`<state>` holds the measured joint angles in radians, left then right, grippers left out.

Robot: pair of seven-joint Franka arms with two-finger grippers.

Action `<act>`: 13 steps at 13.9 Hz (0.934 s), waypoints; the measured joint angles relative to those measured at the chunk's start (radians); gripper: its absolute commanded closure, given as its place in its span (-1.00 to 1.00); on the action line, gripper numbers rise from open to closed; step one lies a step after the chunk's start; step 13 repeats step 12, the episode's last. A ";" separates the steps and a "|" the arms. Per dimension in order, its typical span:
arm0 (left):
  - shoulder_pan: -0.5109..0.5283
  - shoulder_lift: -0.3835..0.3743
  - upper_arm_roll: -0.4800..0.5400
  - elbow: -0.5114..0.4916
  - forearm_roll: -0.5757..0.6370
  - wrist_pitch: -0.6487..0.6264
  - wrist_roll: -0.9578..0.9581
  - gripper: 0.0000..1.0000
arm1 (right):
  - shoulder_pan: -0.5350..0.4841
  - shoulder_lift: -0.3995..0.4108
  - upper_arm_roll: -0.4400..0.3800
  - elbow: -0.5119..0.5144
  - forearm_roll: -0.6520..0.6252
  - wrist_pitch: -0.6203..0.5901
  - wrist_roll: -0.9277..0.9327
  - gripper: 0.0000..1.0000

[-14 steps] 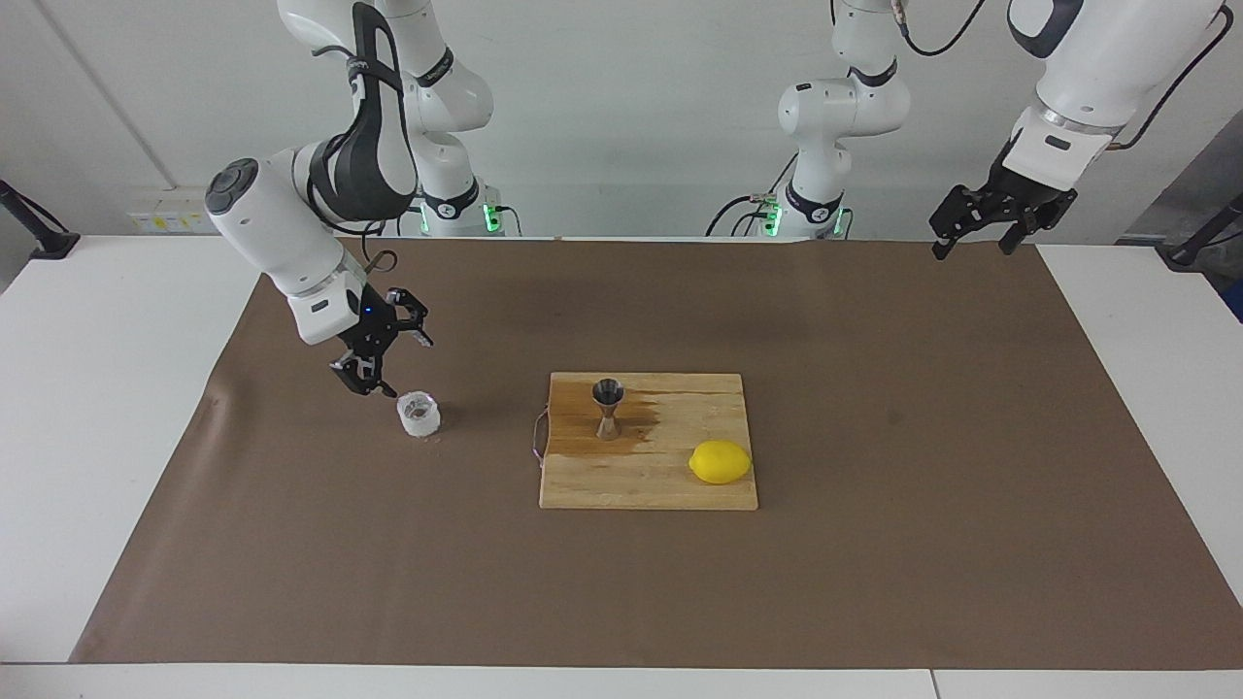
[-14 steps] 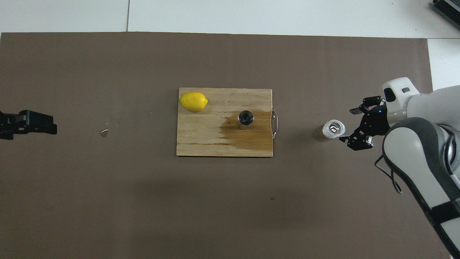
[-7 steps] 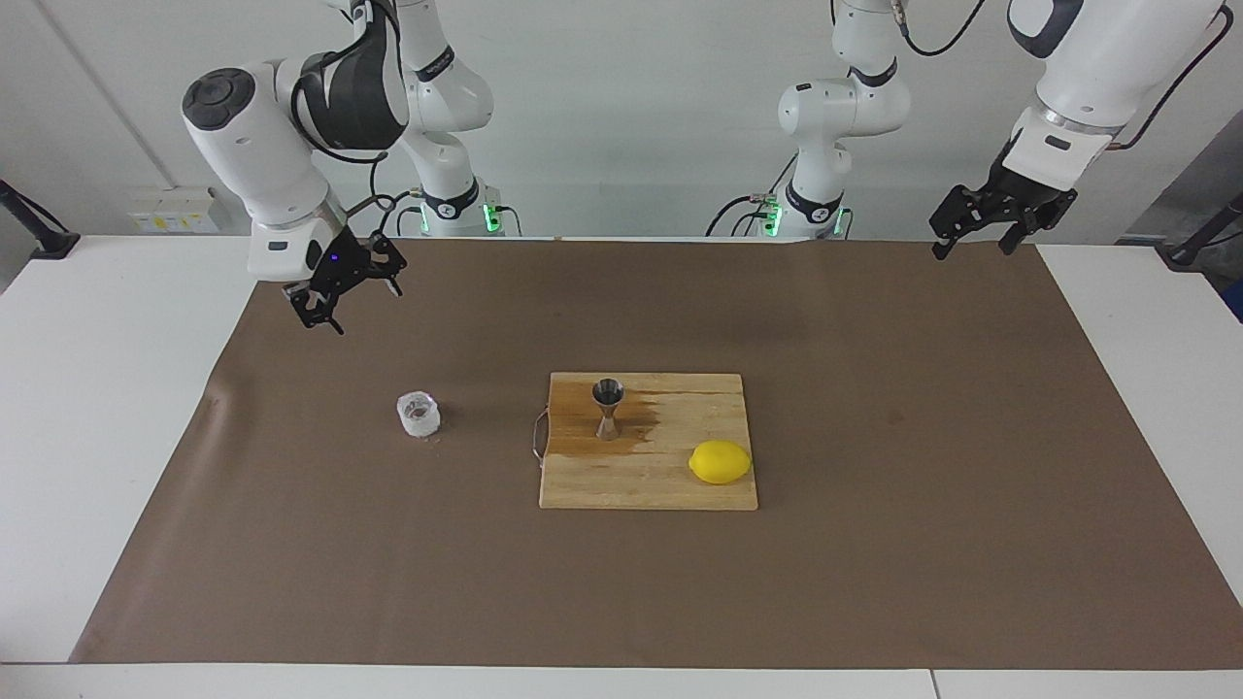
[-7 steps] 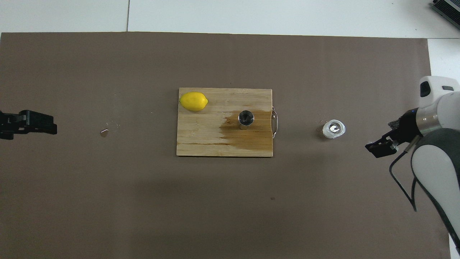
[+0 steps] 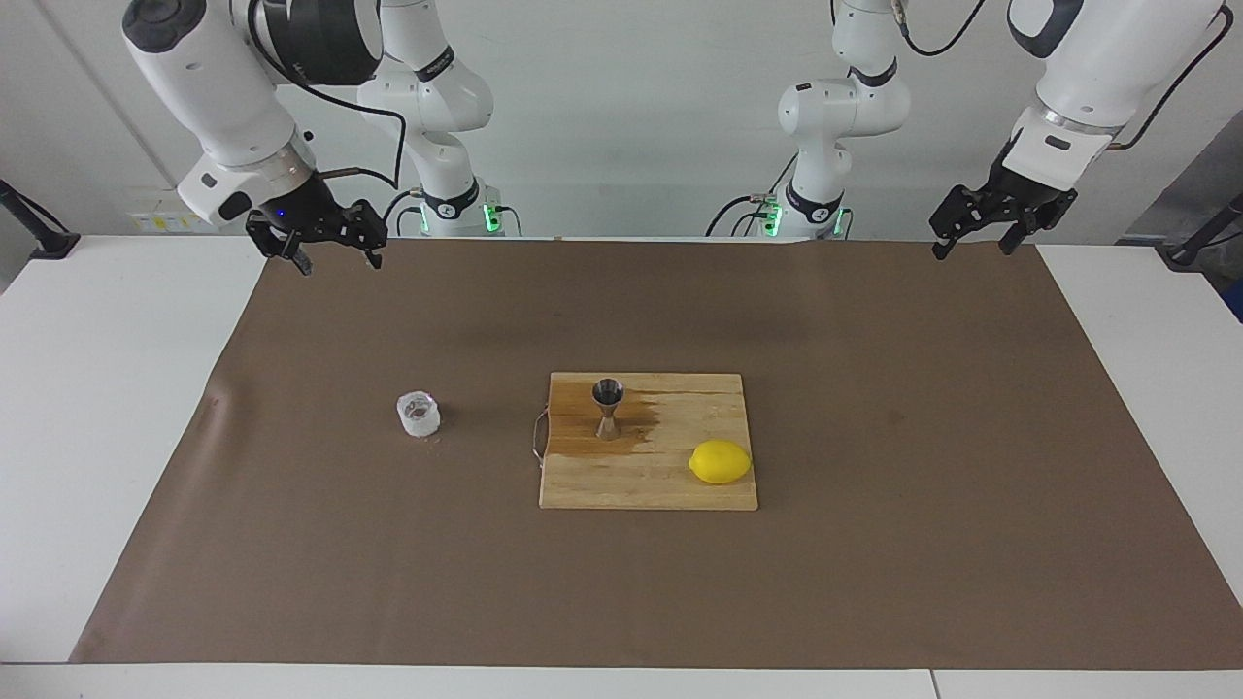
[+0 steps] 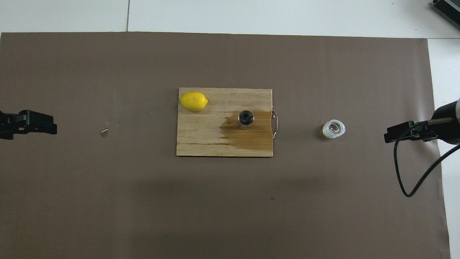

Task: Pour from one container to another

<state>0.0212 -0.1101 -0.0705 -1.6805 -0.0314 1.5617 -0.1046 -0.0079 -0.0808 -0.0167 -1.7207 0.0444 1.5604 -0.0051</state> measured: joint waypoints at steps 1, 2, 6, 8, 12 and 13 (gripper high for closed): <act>0.000 0.000 0.000 0.000 0.000 0.000 0.000 -1.00 | -0.002 0.002 -0.001 0.031 -0.001 -0.018 0.031 -1.00; 0.000 0.000 0.000 0.000 0.000 0.000 0.000 -1.00 | -0.004 0.008 -0.002 0.062 -0.001 -0.034 0.045 -1.00; 0.000 0.000 0.000 0.000 0.000 0.000 0.000 -1.00 | -0.013 0.056 -0.008 0.132 -0.018 -0.050 0.054 -1.00; 0.000 0.000 0.000 0.000 0.000 0.000 0.000 -1.00 | -0.013 0.066 -0.008 0.137 -0.021 -0.045 0.054 -1.00; 0.000 0.000 0.000 0.000 0.000 0.000 0.000 -1.00 | -0.012 0.066 -0.007 0.140 -0.021 -0.026 0.054 -1.00; 0.000 0.000 0.000 0.000 0.000 0.000 0.000 -1.00 | -0.012 0.066 -0.007 0.140 -0.021 -0.026 0.054 -1.00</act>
